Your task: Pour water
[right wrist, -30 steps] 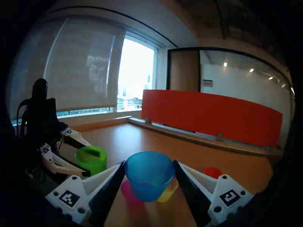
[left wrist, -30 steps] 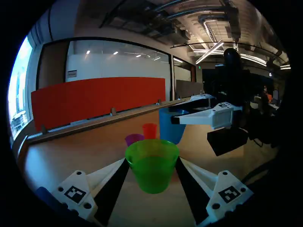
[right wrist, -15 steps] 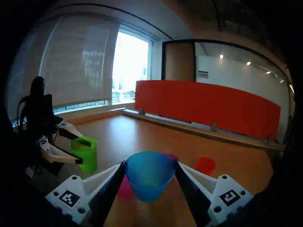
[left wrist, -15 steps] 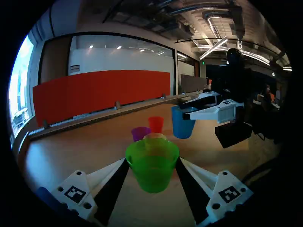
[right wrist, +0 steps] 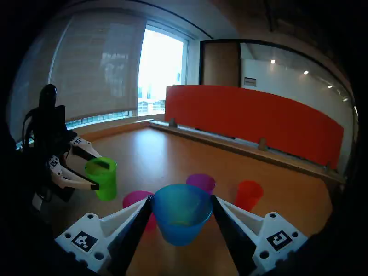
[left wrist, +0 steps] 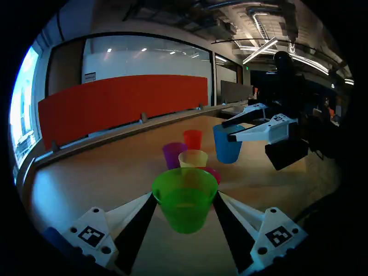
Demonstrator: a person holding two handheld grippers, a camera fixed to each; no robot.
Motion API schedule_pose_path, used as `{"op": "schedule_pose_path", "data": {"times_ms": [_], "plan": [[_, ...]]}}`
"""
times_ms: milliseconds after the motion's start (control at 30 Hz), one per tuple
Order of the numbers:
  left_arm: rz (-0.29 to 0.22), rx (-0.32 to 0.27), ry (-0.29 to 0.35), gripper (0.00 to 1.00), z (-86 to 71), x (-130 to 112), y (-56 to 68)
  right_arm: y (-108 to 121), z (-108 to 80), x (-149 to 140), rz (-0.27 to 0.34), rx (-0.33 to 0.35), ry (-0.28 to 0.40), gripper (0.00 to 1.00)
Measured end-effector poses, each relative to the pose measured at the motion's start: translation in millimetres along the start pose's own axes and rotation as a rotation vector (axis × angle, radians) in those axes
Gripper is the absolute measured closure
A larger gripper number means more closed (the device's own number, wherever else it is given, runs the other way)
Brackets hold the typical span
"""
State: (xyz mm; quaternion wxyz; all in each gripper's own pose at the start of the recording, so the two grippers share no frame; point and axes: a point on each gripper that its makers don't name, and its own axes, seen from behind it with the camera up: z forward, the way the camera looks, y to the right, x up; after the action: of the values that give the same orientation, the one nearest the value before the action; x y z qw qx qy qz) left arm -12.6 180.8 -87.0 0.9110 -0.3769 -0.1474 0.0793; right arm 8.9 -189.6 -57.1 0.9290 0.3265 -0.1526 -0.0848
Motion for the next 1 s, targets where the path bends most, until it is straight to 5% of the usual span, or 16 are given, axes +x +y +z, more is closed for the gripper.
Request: {"op": "schedule_pose_path", "data": {"times_ms": [1000], "plan": [[0.008,-0.021,-0.144,0.15,29.8,-47.1,-9.4,12.8,17.9,-63.3,-0.045,0.055,-0.174,0.07]]}}
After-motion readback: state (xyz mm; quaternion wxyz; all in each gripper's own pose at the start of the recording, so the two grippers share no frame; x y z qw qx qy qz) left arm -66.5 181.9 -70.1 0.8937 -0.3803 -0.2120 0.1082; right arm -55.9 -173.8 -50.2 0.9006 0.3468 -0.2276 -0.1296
